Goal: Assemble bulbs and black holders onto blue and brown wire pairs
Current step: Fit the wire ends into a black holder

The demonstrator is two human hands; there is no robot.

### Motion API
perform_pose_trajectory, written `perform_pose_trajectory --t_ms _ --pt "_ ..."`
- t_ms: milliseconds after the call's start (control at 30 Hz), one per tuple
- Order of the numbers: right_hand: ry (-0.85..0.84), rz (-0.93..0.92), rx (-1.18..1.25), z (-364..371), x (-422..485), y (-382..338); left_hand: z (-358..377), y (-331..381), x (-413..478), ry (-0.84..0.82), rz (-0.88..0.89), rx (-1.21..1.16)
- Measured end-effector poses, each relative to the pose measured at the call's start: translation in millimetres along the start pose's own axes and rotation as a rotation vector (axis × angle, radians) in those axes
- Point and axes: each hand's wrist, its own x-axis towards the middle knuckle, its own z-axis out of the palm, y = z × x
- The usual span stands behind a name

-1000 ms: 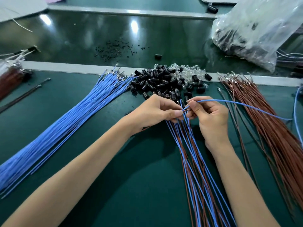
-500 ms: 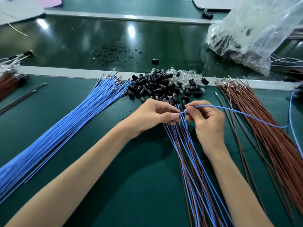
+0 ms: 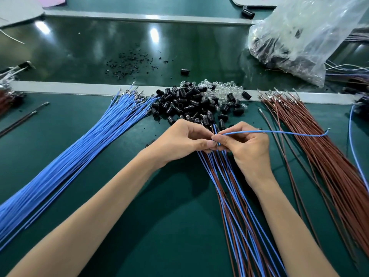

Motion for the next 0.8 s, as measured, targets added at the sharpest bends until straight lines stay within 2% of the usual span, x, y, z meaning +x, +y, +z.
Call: perform_pose_trajectory --t_ms 300,400,500,567,700,767,800 --pt "-0.111 0.024 -0.051 -4.6 2.6 0.3 -5.7 3.5 0.0 0.042 0.007 0.105" --pt "-0.03 0.058 0.141 -4.6 2.1 -3.5 -10.4 6.9 -1.0 0.097 -0.008 0.079" --pt "0.15 0.09 0.388 -6.5 5.5 -5.6 -20.5 10.9 -3.0 0.153 -0.016 0.075" --pt "0.182 0.066 0.302 -7.2 4.8 -4.4 -23.1 13.5 -3.8 0.155 -0.004 0.118" --pt "-0.01 0.03 0.018 1.7 -1.6 -1.2 -14.9 17.3 -4.7 0.092 0.015 0.224" --pt "-0.027 0.03 0.067 4.8 -2.2 -4.4 -13.8 17.4 -4.6 0.096 0.002 0.227" --pt "0.01 0.033 0.168 5.0 -1.6 -7.2 -15.5 17.4 -4.8 0.102 -0.011 0.224"
